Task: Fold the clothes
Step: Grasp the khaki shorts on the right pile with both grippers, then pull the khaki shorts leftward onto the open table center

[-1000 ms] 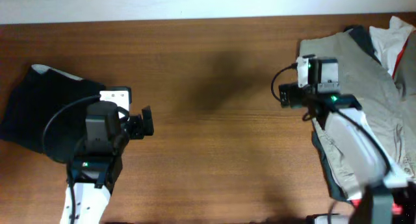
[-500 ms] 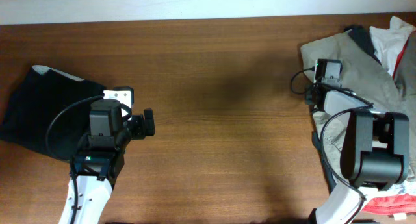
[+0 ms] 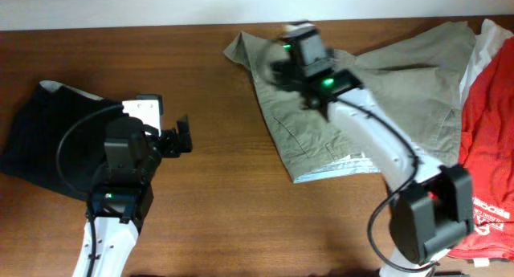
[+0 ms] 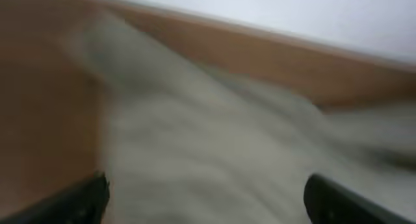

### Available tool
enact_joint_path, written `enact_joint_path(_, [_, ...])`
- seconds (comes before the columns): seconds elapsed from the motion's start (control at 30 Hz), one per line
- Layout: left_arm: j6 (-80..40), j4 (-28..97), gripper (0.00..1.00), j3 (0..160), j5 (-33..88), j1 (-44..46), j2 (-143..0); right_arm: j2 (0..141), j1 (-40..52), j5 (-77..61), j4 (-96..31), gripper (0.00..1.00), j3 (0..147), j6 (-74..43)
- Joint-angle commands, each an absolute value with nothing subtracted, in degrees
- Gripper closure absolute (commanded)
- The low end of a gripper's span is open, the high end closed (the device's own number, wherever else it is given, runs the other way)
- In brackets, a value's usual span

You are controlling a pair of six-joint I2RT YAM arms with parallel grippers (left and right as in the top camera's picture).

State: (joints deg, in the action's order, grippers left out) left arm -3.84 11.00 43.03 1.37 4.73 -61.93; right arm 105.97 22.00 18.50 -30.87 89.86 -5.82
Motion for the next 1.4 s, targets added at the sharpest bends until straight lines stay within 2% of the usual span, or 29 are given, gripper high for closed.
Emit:
enact_joint_path(0.0, [-5.1,8.3,0.01,44.1,16.5,4.7,-63.4,99.3,13.2,22.7,-42.5,0.01,90.3,-6.3])
enact_joint_path(0.07, [-8.4,6.9,0.01,44.1,18.3,7.5,-67.7,96.9,8.0,22.5,-48.7,0.01,90.3,-6.3])
enact_joint_path(0.17, [-17.6,2.9,0.01,44.1,18.3,17.1,-78.3,95.3,1.8,19.4,-53.5,0.01,90.3,-6.4])
enact_joint_path(0.23, [-28.5,0.4,0.01,44.1,19.2,22.9,-86.0,95.2,-1.7,14.0,-55.3,0.01,90.3,-6.5])
enact_joint_path(0.33, [-42.2,-6.8,0.01,44.1,23.2,30.2,-96.4,95.2,-3.5,11.3,-56.4,0.01,90.3,-6.5])
enact_joint_path(0.5, [-54.3,-17.1,0.03,44.1,22.9,39.8,-106.2,95.2,-3.5,11.3,-57.4,0.01,90.3,-6.5])
enact_joint_path(0.53, [-57.3,-19.8,0.09,44.1,22.9,41.5,-108.7,95.2,-3.5,11.3,-57.5,0.01,90.3,-6.5])
enact_joint_path(0.57, [-57.4,-22.6,0.25,44.1,22.9,42.0,-110.3,95.2,-3.5,11.1,-57.7,0.01,90.3,-6.5])
enact_joint_path(0.63, [-57.4,-29.1,0.86,44.1,22.3,42.0,-112.7,95.2,-3.5,11.1,-57.7,0.01,90.3,-6.5])
enact_joint_path(0.67, [-57.1,-30.1,0.99,44.2,21.2,42.0,-112.9,95.2,-3.5,11.1,-57.7,0.01,90.3,-6.5])
enact_joint_path(0.7, [-55.3,-30.0,0.99,44.2,21.5,41.5,-112.8,95.2,-3.5,11.1,-57.7,0.01,90.3,-6.5])
enact_joint_path(0.77, [-46.7,-25.6,0.99,44.2,28.2,36.5,-109.3,95.2,-3.5,11.2,-57.7,0.01,90.3,-6.5])
enact_joint_path(0.87, [-32.8,0.1,0.99,45.4,35.6,15.5,-89.3,95.2,-3.5,11.1,-57.7,0.01,90.3,-6.5])
enact_joint_path(0.93, [-22.7,13.3,0.99,48.9,31.4,-1.3,-76.8,95.2,-3.5,10.7,-57.7,0.01,90.3,-6.5])
enact_joint_path(0.97, [-20.8,13.0,0.99,50.1,27.8,-8.9,-73.3,95.2,-3.5,9.2,-57.7,0.02,90.3,-6.5])
enact_joint_path(1.0, [-20.9,9.8,0.95,50.5,26.8,-14.7,-71.9,95.2,-3.5,7.0,-57.7,0.01,90.3,-6.5])
enact_joint_path(1.03, [-20.9,7.8,0.35,50.5,26.7,-18.2,-72.0,95.2,-3.5,4.9,-57.8,0.01,90.3,-6.5])
enact_joint_path(1.07, [-20.9,8.8,0.01,50.5,27.5,-19.5,-72.6,95.2,-3.4,3.3,-58.3,0.01,90.3,-6.4])
enact_joint_path(1.2, [-20.9,33.3,0.01,50.5,29.4,-17.5,-73.5,97.6,-3.4,-3.3,-61.7,0.01,89.8,-5.3])
enact_joint_path(1.23, [-20.9,38.6,0.01,50.5,28.5,-17.5,-73.5,98.9,-3.0,-13.6,-61.1,0.01,89.4,1.5])
enact_joint_path(1.27, [-20.9,41.5,0.01,50.2,26.6,-17.3,-73.6,100.2,-1.9,-20.6,-58.7,0.01,89.4,5.2])
enact_joint_path(1.37, [-20.7,41.7,0.01,48.2,23.6,-13.5,-74.0,103.8,2.2,-14.4,-56.0,0.01,89.4,1.8])
